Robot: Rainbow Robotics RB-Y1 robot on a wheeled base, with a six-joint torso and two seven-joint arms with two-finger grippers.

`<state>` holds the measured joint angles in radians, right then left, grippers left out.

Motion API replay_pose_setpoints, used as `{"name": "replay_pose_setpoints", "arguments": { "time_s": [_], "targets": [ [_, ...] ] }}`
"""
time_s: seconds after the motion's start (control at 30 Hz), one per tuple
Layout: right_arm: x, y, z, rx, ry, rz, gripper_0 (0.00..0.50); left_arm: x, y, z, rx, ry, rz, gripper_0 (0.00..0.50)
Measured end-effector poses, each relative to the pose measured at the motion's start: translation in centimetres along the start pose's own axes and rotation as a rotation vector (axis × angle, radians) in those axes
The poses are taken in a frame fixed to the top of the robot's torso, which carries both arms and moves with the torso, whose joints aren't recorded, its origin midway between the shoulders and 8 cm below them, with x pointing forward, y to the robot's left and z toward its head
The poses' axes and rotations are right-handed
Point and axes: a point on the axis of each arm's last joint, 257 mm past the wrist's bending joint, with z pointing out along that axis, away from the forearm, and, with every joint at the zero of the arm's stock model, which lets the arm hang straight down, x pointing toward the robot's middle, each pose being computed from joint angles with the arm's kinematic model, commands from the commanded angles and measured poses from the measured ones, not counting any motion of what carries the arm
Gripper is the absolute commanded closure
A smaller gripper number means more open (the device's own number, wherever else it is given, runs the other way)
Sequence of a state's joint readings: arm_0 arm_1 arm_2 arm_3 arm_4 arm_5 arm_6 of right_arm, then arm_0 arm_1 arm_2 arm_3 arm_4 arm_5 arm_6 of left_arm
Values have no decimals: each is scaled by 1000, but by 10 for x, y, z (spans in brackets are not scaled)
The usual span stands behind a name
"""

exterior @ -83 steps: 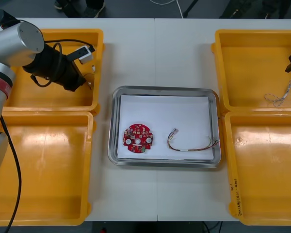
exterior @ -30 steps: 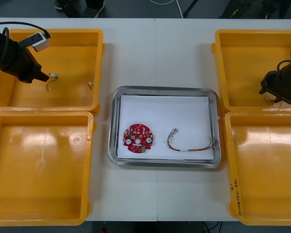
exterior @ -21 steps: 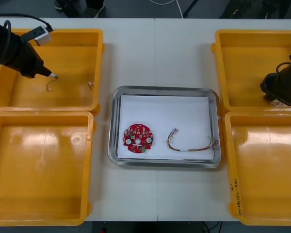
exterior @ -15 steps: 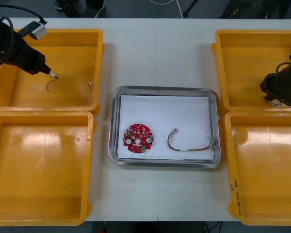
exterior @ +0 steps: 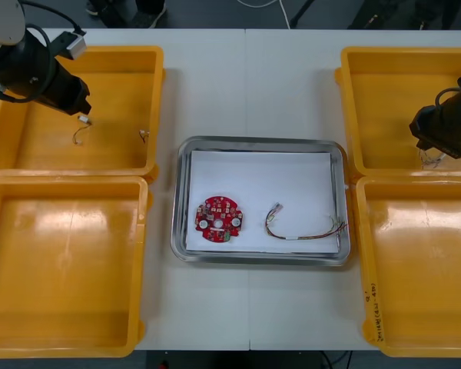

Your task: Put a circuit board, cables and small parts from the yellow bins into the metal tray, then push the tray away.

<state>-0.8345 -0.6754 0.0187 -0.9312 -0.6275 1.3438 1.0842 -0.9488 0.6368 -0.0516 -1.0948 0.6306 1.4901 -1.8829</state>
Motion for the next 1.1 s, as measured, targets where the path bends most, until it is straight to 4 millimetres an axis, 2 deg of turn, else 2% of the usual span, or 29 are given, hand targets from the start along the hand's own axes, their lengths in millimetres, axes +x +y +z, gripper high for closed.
{"name": "replay_pose_setpoints", "arguments": {
  "time_s": [0.3, 0.47, 0.63, 0.83, 0.97, 1.1],
  "targets": [
    [-6, 11, -8, -19, -24, -20, 500, -7, 8, 7, -94, -14, -166, 0],
    [-2, 18, -5, -32, -15, -22, 500, -15, 11, 14, -132, -44, -165, 0],
    [9, 39, 0, -63, 1, -35, 500, -19, 15, 29, -137, -79, -179, 0],
    [17, 67, 1, -100, 9, -54, 500, -13, 16, 42, -127, -80, -230, 0],
    [9, 76, -1, -118, -24, -62, 500, -13, 14, 44, -117, -85, -307, 0],
    [1, 77, -1, -117, -59, -96, 500, -13, 16, 49, -108, -102, -404, 0]
  ]
}}
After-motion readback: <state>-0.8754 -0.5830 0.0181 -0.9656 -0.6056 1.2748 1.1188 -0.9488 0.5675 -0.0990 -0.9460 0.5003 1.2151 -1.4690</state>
